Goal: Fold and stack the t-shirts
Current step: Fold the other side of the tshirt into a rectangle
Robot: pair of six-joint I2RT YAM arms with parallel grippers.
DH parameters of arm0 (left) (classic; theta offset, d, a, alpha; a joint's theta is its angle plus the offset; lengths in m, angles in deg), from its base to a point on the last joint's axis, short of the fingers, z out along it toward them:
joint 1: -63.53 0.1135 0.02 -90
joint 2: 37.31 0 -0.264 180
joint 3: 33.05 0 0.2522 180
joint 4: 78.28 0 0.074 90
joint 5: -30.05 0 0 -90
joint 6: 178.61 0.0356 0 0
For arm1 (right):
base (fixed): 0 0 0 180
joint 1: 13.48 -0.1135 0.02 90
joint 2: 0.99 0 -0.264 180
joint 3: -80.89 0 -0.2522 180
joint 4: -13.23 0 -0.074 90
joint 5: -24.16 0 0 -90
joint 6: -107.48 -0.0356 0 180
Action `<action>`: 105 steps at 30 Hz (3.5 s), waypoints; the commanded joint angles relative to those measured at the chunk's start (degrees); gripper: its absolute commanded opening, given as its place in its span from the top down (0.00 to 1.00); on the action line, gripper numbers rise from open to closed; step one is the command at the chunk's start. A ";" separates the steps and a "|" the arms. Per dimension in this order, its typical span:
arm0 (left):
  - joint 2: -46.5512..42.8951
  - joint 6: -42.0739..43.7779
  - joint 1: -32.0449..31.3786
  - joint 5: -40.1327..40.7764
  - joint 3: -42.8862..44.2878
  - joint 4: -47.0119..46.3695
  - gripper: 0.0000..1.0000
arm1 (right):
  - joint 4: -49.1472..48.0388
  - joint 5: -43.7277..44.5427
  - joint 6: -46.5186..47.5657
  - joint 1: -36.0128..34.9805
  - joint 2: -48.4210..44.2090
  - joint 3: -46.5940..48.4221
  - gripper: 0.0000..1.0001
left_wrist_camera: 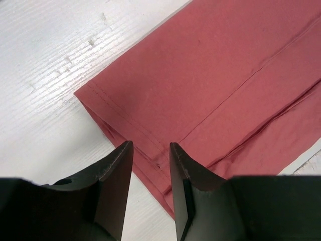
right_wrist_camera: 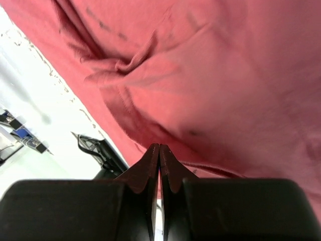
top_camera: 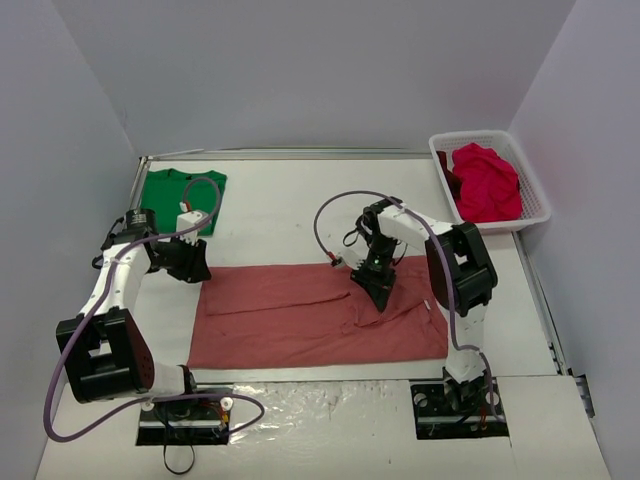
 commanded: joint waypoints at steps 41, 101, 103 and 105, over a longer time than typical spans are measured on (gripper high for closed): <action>-1.55 2.46 0.51 -3.35 -0.98 0.32 0.66 | 0.63 3.07 -2.51 0.99 -0.22 0.74 1.00; -1.91 5.69 0.51 -4.31 -1.42 2.07 0.66 | -3.05 8.78 -4.00 1.07 0.74 1.88 1.00; -0.94 6.93 0.16 -5.89 -0.64 3.39 0.73 | -3.68 8.26 -3.57 2.30 1.00 1.17 1.00; 1.43 8.07 -2.10 -6.08 -0.11 3.92 0.85 | -4.12 7.99 -2.95 2.92 1.62 0.38 1.00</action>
